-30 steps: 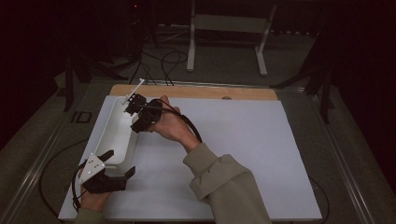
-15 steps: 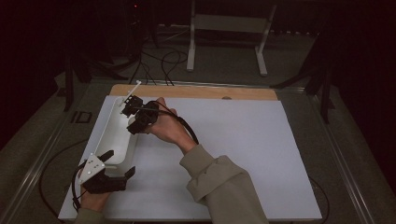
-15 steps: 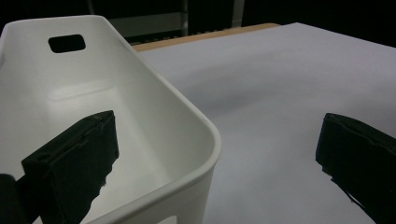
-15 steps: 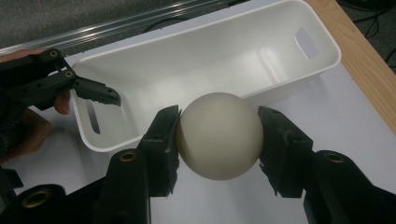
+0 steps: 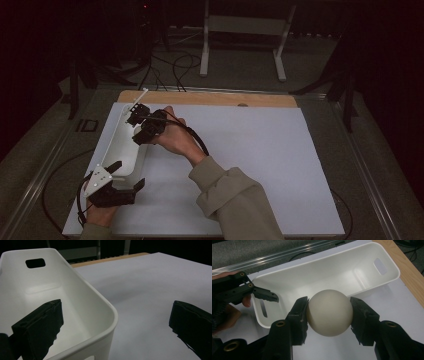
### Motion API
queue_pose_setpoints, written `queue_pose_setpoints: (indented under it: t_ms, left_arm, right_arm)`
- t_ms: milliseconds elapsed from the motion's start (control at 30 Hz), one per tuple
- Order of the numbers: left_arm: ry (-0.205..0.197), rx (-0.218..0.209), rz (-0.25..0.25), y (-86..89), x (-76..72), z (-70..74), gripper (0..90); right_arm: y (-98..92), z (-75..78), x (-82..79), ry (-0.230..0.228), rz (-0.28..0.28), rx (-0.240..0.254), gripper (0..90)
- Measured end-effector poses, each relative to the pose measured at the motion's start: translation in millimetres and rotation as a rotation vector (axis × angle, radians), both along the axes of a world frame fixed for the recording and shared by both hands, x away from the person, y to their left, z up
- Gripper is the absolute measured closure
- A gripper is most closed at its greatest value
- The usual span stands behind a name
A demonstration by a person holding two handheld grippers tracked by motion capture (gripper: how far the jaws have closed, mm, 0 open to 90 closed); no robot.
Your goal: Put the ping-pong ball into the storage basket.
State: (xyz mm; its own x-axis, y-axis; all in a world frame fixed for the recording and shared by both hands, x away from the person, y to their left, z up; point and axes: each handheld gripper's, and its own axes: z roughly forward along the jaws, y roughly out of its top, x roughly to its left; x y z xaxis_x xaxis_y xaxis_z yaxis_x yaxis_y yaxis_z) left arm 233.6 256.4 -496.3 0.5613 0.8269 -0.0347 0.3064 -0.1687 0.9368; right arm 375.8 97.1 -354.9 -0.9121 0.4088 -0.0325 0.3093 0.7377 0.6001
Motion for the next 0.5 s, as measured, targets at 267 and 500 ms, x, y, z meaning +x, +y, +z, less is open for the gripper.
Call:
queue_pose_setpoints:
  t_ms: [267, 500]
  left_arm:
    - [0.0, -0.002, 0.001, 0.0, -0.1, 0.0, 0.0]
    - [0.001, -0.003, 0.0, 0.0, -0.1, 0.0, 0.0]
  right_arm:
    - [4.9, -4.1, 0.7, 0.003, -0.002, 0.009, 50.1]
    - [8.7, -7.6, 1.6, 0.005, -0.005, 0.022, 50.1]
